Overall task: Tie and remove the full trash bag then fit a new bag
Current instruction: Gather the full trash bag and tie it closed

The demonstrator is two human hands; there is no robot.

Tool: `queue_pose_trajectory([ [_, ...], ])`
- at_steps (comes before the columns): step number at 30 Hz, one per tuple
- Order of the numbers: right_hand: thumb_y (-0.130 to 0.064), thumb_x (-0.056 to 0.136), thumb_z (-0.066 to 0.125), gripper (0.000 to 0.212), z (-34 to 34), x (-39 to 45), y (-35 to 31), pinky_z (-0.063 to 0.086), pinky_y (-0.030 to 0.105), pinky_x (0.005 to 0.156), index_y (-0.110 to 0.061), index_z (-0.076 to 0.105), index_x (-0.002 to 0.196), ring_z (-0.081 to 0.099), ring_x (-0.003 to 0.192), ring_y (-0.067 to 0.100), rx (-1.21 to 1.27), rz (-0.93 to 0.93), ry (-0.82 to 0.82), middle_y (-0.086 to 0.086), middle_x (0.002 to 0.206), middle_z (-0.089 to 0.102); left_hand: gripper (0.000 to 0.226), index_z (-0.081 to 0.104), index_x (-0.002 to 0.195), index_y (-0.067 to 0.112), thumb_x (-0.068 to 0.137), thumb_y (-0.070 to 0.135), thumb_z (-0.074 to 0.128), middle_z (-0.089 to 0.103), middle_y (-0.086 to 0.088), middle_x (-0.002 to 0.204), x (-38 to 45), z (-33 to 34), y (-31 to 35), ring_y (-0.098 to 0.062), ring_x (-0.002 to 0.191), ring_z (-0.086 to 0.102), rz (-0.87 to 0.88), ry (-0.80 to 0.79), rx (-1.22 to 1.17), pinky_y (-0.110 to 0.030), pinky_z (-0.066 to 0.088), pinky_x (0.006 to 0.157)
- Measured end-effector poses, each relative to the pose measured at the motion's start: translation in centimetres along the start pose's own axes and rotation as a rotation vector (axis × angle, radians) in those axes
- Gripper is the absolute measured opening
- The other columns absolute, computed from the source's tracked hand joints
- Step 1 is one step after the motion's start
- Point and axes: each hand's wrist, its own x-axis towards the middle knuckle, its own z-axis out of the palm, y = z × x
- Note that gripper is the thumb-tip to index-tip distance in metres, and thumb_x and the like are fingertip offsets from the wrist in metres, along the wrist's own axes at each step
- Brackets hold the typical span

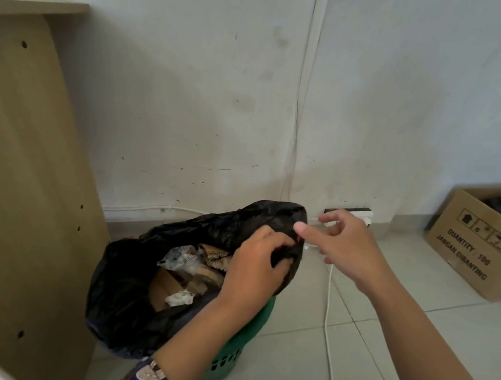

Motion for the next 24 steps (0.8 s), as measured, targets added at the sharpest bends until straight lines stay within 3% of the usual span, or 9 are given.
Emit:
queue_pose_trajectory([
  [2,-0.045,0.068,0.073,0.043,0.7,-0.2,-0.5,0.05,0.031,0.071,-0.018,0.058,0.098,0.06,0.077,0.016,-0.01,-0.027,-0.024,0.003,0.087,0.062,0.018,0.066,0.09,0.009,0.075,0.0,0.064,0.055,-0.004,0.086,-0.2,-0.1,-0.3,-0.013,0.075,0.053,0.032,0.098,-0.006,-0.036,0.049,0.066],
  [4,-0.027,0.076,0.071,0.031,1.4,-0.1,-1.4,0.05,0.028,0.065,-0.012,0.06,0.1,0.059,0.067,0.016,0.058,-0.048,-0.057,0.009,0.085,0.065,0.019,0.067,0.092,0.01,0.075,0.004,0.065,0.055,-0.003,0.086,-0.5,-0.2,-0.5,-0.01,0.072,0.05,0.053,0.138,0.014,-0.034,0.048,0.061],
  [7,-0.004,0.083,0.059,0.023,1.9,0.0,-2.7,0.046,0.023,0.057,-0.008,0.059,0.106,0.053,0.056,0.015,0.165,-0.053,-0.107,0.013,0.079,0.062,0.037,0.065,0.104,0.019,0.072,0.036,0.062,0.054,0.006,0.092,-0.9,-1.2,-0.6,-0.006,0.071,0.05,0.03,0.137,-0.013,-0.024,0.05,0.061],
  [10,0.0,0.087,0.049,0.027,1.9,0.2,-3.2,0.046,0.024,0.061,-0.017,0.059,0.105,0.054,0.06,0.016,0.173,-0.102,-0.148,0.009,0.077,0.064,0.067,0.045,0.129,0.029,0.068,0.048,0.067,0.048,0.011,0.114,-0.5,-2.6,-0.8,0.002,0.099,0.047,-0.039,0.026,-0.031,-0.01,0.041,0.084],
  [13,0.002,0.088,0.044,0.031,2.4,0.2,-3.4,0.046,0.024,0.065,-0.02,0.056,0.107,0.054,0.068,0.017,0.203,-0.149,-0.246,0.009,0.079,0.065,0.09,0.015,0.144,0.028,0.074,0.041,0.069,0.021,0.006,0.147,0.9,-2.8,-1.4,-0.013,0.134,0.018,-0.109,-0.215,0.084,-0.031,0.024,0.11],
  [15,0.002,0.088,0.043,0.031,2.8,0.4,-3.2,0.045,0.022,0.064,-0.019,0.055,0.107,0.053,0.062,0.011,0.201,-0.168,-0.251,0.005,0.074,0.064,0.076,0.024,0.142,0.023,0.079,0.036,0.065,0.021,0.002,0.15,1.8,-2.4,-1.7,-0.019,0.137,0.018,-0.093,-0.245,0.128,-0.04,0.023,0.113],
  [18,0.0,0.087,0.044,0.029,2.7,0.9,-3.1,0.04,0.023,0.061,-0.017,0.053,0.108,0.05,0.059,0.012,0.127,-0.221,-0.181,0.006,0.074,0.061,0.033,0.053,0.114,0.012,0.083,0.021,0.061,0.044,-0.001,0.136,2.8,-1.9,-2.5,-0.022,0.126,0.037,-0.045,-0.138,0.124,-0.035,0.032,0.104],
  [20,-0.001,0.086,0.046,0.028,2.2,1.3,-3.3,0.04,0.019,0.06,-0.016,0.052,0.109,0.054,0.068,0.016,-0.039,-0.322,-0.114,0.008,0.081,0.064,0.012,0.053,0.093,0.013,0.083,0.014,0.059,0.054,-0.002,0.122,3.4,-1.9,-2.9,-0.022,0.114,0.046,-0.041,-0.105,0.091,-0.034,0.038,0.096],
  [24,-0.001,0.085,0.05,0.025,0.6,2.3,-4.3,0.042,0.013,0.061,-0.017,0.051,0.103,0.059,0.076,0.019,-0.106,-0.383,-0.042,0.012,0.085,0.067,0.021,0.041,0.073,0.019,0.081,0.015,0.06,0.054,0.002,0.076,4.0,-2.1,-3.1,-0.016,0.068,0.048,-0.144,-0.056,0.003,-0.03,0.038,0.062],
])
